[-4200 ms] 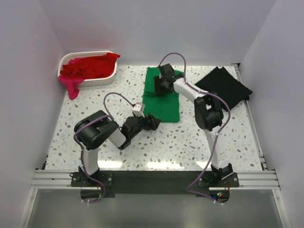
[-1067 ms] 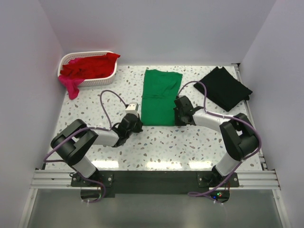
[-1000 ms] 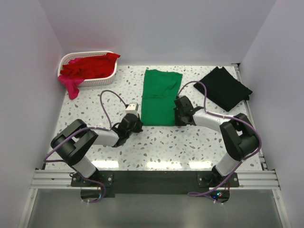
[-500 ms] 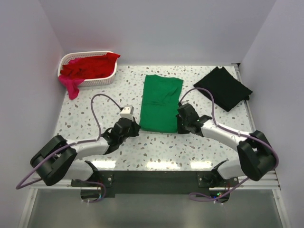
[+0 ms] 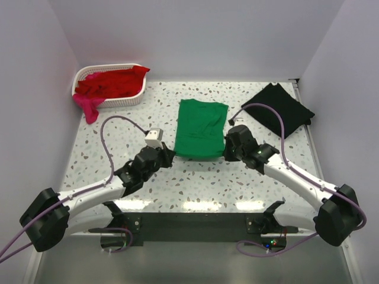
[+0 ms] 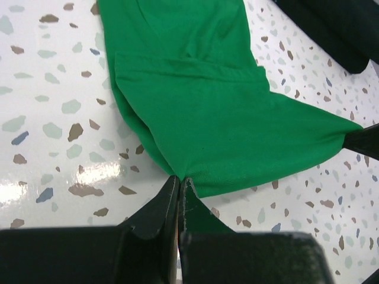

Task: Fold and stack the t-shirts
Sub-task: Fold the tshirt

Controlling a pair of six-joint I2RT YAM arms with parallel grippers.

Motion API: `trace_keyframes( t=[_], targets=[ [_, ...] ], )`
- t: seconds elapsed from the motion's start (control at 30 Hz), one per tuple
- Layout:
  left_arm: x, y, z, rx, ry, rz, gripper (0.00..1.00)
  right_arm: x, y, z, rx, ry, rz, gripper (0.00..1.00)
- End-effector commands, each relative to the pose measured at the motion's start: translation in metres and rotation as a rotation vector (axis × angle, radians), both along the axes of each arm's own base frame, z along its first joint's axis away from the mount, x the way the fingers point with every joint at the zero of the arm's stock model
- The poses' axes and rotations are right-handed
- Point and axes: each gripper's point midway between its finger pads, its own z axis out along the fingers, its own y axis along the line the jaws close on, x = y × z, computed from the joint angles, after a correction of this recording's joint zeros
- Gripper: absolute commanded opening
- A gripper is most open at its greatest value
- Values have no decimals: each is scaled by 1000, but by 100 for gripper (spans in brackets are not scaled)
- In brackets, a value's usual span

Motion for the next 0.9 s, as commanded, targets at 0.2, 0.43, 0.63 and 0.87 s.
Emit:
trace_keyframes(
  t=[0.2, 0.43, 0.63, 0.87],
  targets=[
    [42, -10, 60, 4, -154, 59, 0, 60, -2, 67, -73, -184, -92, 0],
    [76, -17, 76, -13, -188, 33, 0, 93, -3, 84, -83, -216, -117, 0],
    [114, -16, 84, -10, -201, 30, 0, 127, -15, 98, -79, -239, -155, 0],
    [156, -27, 73, 3, -169, -20, 0, 167, -24, 90, -86, -220, -175, 0]
  ],
)
